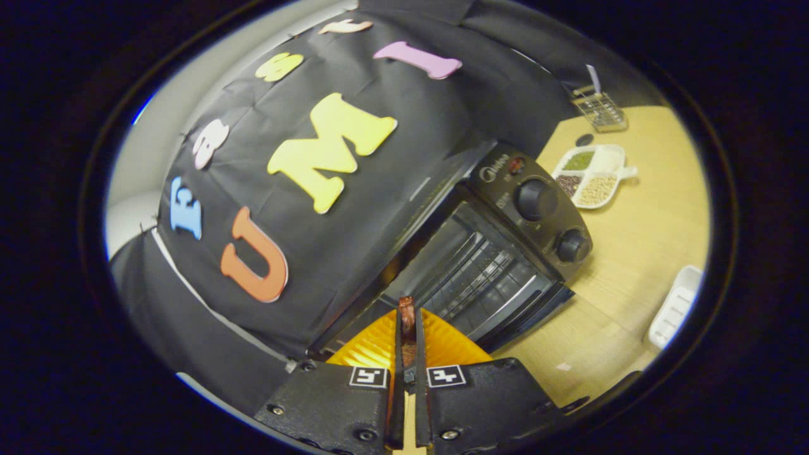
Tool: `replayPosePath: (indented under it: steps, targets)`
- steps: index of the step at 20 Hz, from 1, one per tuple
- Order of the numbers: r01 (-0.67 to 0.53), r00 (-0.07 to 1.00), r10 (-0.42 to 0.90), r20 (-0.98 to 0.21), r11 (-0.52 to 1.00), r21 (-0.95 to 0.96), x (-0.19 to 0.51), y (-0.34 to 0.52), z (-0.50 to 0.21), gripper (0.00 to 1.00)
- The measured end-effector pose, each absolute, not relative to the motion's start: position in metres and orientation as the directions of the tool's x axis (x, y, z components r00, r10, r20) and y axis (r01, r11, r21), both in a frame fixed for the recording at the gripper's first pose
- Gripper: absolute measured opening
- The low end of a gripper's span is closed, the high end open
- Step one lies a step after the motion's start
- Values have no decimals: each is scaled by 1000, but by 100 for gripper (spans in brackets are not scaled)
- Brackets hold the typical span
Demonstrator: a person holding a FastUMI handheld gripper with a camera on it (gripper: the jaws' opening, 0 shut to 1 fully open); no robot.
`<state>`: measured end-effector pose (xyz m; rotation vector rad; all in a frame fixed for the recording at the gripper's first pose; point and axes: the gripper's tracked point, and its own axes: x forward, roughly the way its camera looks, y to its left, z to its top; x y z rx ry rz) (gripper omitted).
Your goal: Open the toaster oven, put the food inside, and close the toaster oven door.
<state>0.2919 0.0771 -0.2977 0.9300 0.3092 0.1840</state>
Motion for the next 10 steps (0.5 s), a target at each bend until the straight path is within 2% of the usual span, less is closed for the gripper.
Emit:
replayPosePath:
  steps: [3, 7, 10]
  targets:
    - [26, 946, 268, -183, 501, 865, 315, 72, -323, 10]
    - [58, 950, 221, -219, 568, 821, 329, 70, -347, 10]
    - [96, 939, 178, -293, 683, 724, 332, 63, -361, 28]
